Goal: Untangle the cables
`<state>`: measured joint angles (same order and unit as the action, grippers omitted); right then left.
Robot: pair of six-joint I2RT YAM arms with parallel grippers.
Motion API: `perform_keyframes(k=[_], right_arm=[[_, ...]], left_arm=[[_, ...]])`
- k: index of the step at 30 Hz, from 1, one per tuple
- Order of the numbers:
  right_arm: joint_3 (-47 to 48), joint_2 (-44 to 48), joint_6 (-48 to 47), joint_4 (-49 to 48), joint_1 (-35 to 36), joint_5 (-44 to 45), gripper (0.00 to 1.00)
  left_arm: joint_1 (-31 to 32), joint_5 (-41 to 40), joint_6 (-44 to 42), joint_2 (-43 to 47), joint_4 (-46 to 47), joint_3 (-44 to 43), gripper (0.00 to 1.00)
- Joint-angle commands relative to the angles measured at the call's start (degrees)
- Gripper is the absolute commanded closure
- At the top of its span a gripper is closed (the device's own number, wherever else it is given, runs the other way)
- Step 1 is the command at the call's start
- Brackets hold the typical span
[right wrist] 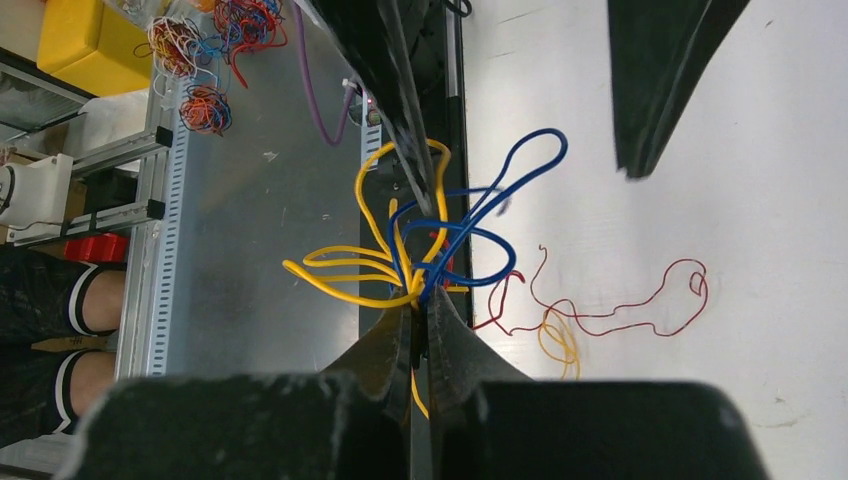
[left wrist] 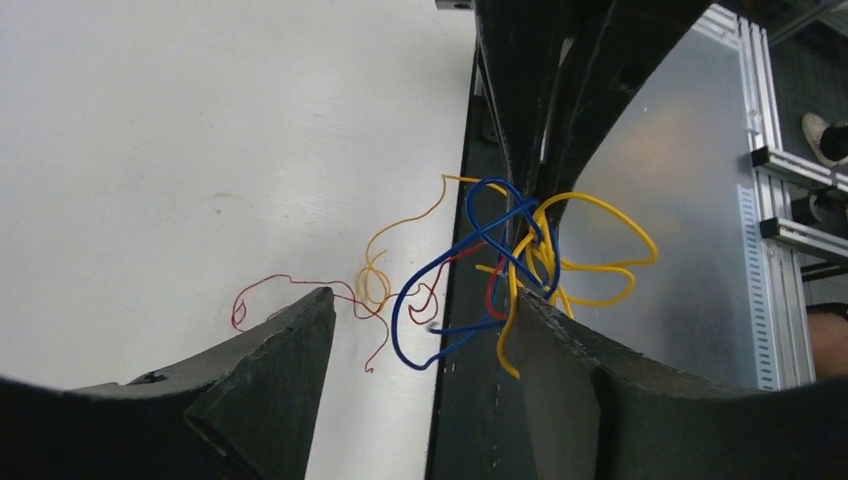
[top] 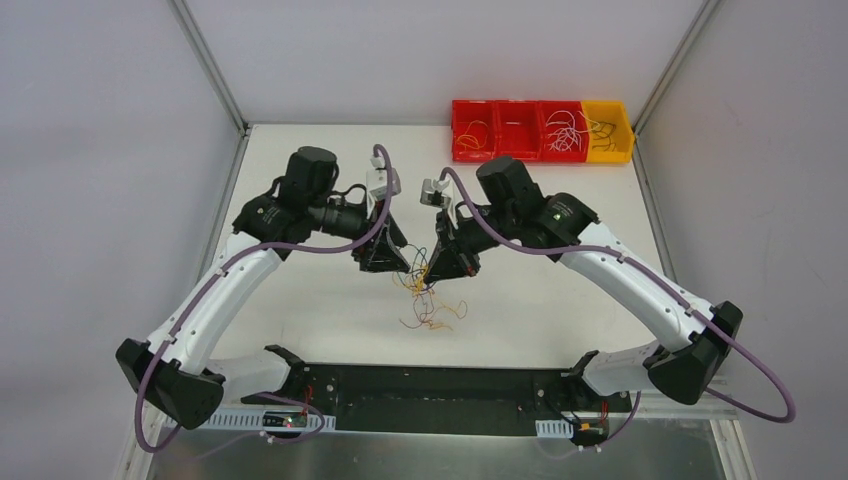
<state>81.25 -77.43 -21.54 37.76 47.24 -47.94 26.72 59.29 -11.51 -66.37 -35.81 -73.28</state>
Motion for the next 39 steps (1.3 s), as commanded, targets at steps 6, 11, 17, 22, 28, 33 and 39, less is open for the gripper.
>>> perform_keyframes(k=[6, 11, 17, 22, 28, 33, 39], right_arm=[[1.98, 1.23, -0.34, -0.24, 0.21, 0.15, 1.00], [-0.78, 2.51, 3.68, -1.70, -4.39, 3.82, 1.00], [-2.41, 1.19, 9.53, -0.21, -16.06, 7.33, 0.96], [-5.64, 1.84, 9.57, 0.73, -21.03, 11.41, 0.95], [-6.90, 2.64, 6.71, 2.40, -23.20, 13.31, 1.00], [-6.99, 3.79, 5.69, 2.53, -25.47, 2.12, 1.00], [-3.62, 5.23, 0.83, 3.73, -17.93, -7.43, 0.98]], left_arm=[[4.92, -6.10, -0.59, -0.31, 1.53, 1.50, 0.79], [2.90, -6.60, 3.75, 4.50, 2.50, 3.21, 1.00], [-5.21, -12.01, 10.90, 8.38, 3.22, 3.22, 1.00], [-11.21, -15.81, 15.22, 8.84, 3.73, 1.45, 1.00], [-12.93, -16.73, 16.39, 9.07, 3.95, 0.42, 1.00], [-13.10, -8.15, 15.15, 7.54, 4.53, 1.52, 0.91], [-8.09, -4.34, 12.38, 3.73, 10.75, 4.43, 0.46]])
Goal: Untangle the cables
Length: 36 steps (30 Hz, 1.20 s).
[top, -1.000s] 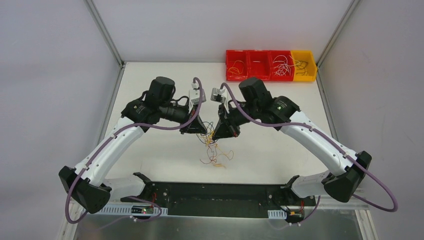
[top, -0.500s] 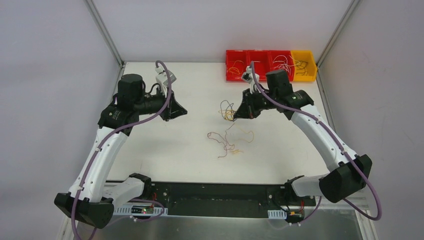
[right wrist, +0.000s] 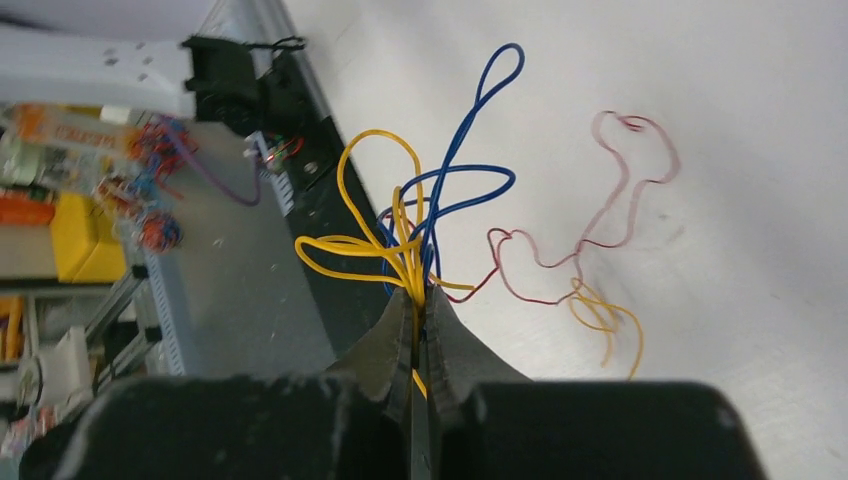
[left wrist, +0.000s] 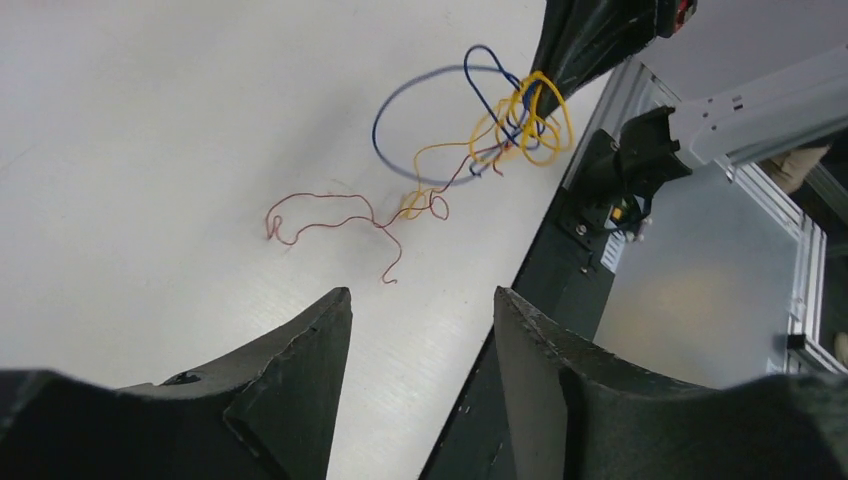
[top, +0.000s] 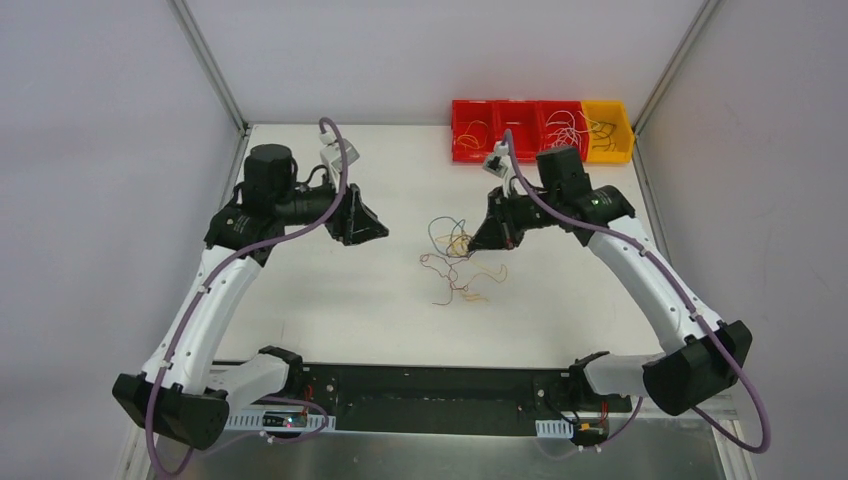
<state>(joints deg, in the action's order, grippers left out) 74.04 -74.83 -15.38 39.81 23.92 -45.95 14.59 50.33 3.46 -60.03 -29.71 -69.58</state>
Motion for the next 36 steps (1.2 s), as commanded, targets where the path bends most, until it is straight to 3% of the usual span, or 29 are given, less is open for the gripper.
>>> perform_keyframes(k=[1, 5, 12, 14, 17, 22, 25, 27, 30, 32, 36], right_arm=[[4.60, 2.48, -6.71, 3.35, 7.88, -9.64, 0.98], [8.34, 0.68, -11.28, 8.53, 13.90, -8.44, 0.98], [10.30, -0.86, -9.43, 7.71, 16.86, -8.13, 0.98], [10.51, -1.17, -9.24, 7.44, 17.15, -8.19, 0.98], [9.72, -1.50, -7.77, 6.28, 17.31, -7.54, 0.97], [7.09, -2.81, 3.46, 1.91, 12.89, -0.33, 0.91], [5.33, -3.53, 10.39, -2.03, 7.73, -0.14, 0.73], [4.00, -2.53, 12.56, -5.72, 7.38, -0.52, 0.54], [1.05, 0.53, 14.93, -13.21, 8.09, -0.08, 0.34], [0.24, 1.76, 15.04, -15.69, 8.92, 1.07, 0.28], [-0.07, 2.52, 15.95, -18.40, 12.00, 3.85, 0.26]], left_arm=[[6.10, 4.06, -4.23, -3.53, 4.66, 0.19, 0.45], [12.98, 4.97, -7.69, -6.91, 4.65, -2.14, 0.45], [17.95, 9.41, -9.50, -7.98, 4.67, 0.60, 0.50], [18.44, 7.82, -9.61, -7.91, 4.67, 0.85, 0.62], [18.45, 3.81, -8.89, -8.00, 4.67, -0.02, 0.97], [16.83, -4.55, -1.83, -5.73, 5.10, -0.94, 1.00], [16.26, -5.33, 3.53, -4.17, 6.37, 0.11, 1.00], [16.26, -4.63, 7.99, -3.89, 7.66, 1.20, 1.00], [16.05, -3.82, 13.32, -3.71, 10.88, 3.78, 1.00], [15.70, -3.24, 16.23, -3.72, 12.93, 4.70, 1.00], [15.21, -2.41, 20.09, -4.41, 15.62, 4.98, 1.00]])
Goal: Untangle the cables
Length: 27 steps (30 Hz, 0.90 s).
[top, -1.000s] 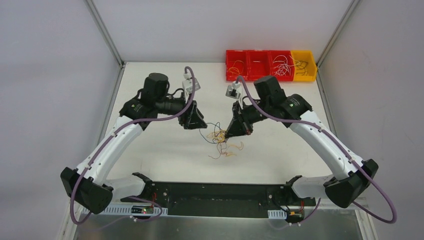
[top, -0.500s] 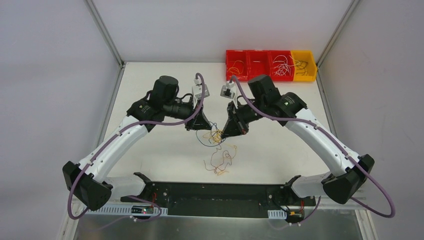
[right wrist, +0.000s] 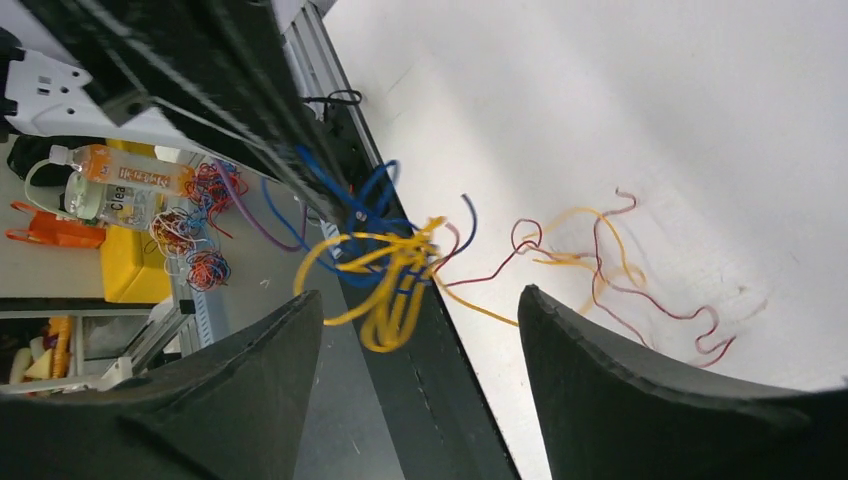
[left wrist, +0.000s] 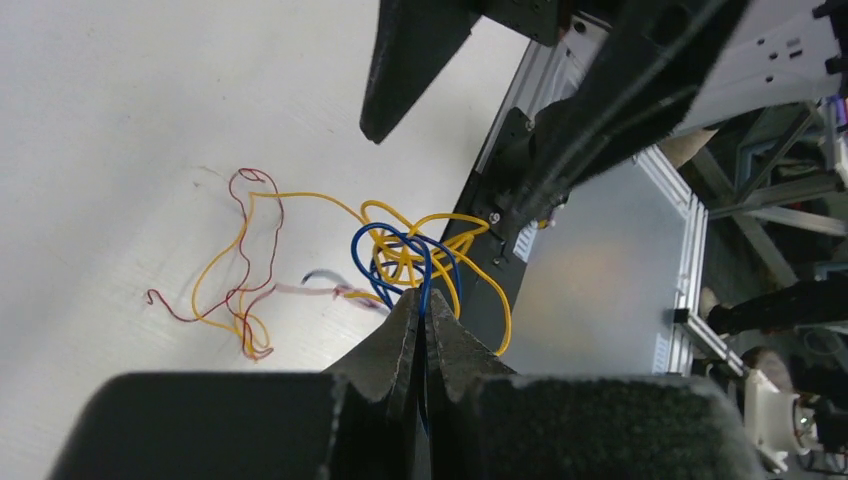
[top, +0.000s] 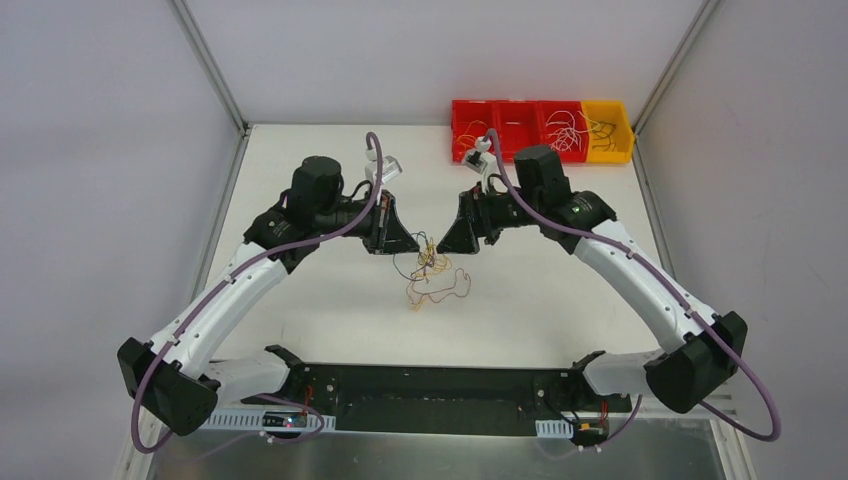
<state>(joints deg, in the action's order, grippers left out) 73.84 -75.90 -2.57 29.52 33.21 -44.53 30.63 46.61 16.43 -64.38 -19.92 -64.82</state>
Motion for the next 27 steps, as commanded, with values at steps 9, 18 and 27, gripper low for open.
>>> perform_keyframes(k=[9, 18, 27], right_arm=[[-3.97, 1.50, 1.49, -12.78, 9.32, 23.25, 0.31], [-9.61, 0.95, -2.69, -12.88, 5.06, 26.51, 0.83], [-16.91, -4.03, -14.53, -7.16, -6.37, 23.63, 0.90]], left_arm=[[-0.98, 4.18, 12.13, -0.94, 10.50, -0.42, 1.00], [-9.65, 10.12, 11.60, 1.79, 10.43, -6.05, 1.00], [-24.08, 14.52, 11.92, 1.35, 10.30, -19.99, 1.00]])
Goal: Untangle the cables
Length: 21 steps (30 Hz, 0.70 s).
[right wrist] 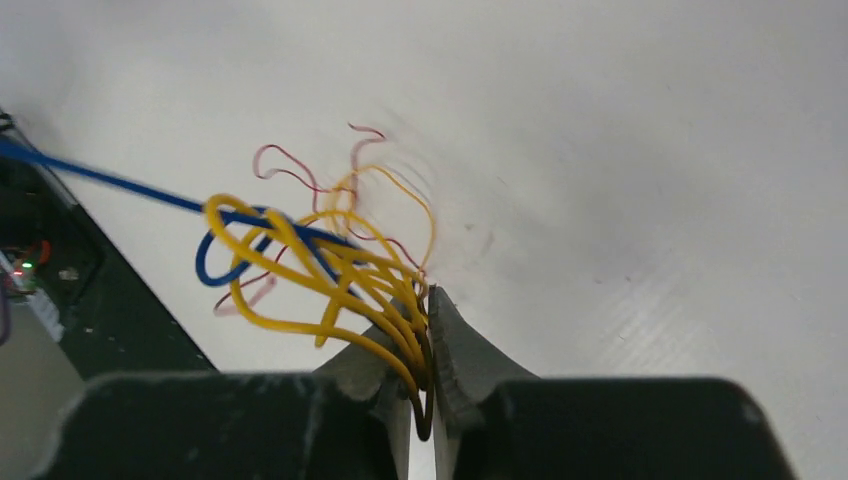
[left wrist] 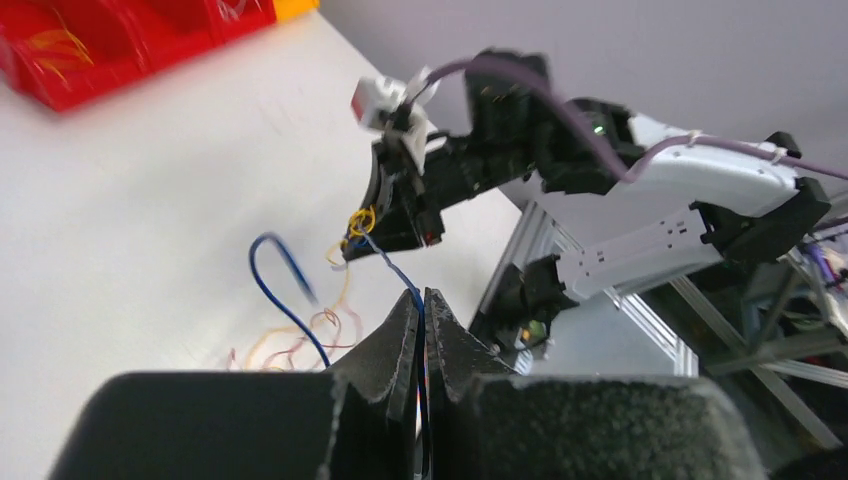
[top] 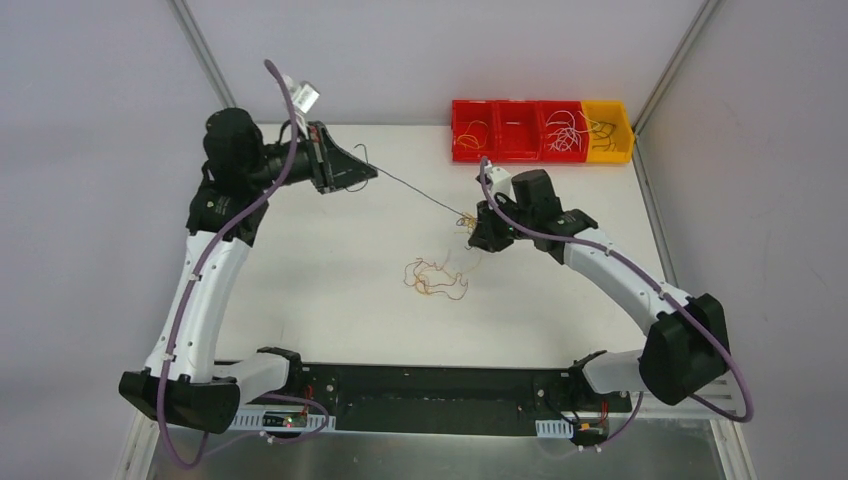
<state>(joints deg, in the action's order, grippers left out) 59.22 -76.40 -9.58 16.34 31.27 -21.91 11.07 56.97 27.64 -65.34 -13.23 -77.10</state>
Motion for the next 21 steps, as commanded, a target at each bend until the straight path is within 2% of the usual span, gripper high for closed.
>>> perform_keyframes(k=[1, 7, 12, 21], right_arm=[[-2.27, -4.67, -8.57, 7.16, -5.47, 0.80, 0.91], [-0.95, -10.02, -11.47, 11.84, -8.86, -0.46, 0.97], [-2.07, -10.86, -12.58, 12.92, -9.11, -0.66, 0.94], [-3.09, -12.88, -13.14, 15.37, -11.83, -1.28, 0.94]], left_arm=[[-5.43, 4.35, 0.75, 2.17, 3.73, -9.26, 1.00], [-9.57, 3.13, 4.09, 0.79, 8.97, -17.56, 1.00], [-10.72, 1.22, 10.54, -0.88, 15.62, -23.17, 1.00], [-16.05, -4.49, 13.55, -3.91, 17.47, -34.38, 1.00]])
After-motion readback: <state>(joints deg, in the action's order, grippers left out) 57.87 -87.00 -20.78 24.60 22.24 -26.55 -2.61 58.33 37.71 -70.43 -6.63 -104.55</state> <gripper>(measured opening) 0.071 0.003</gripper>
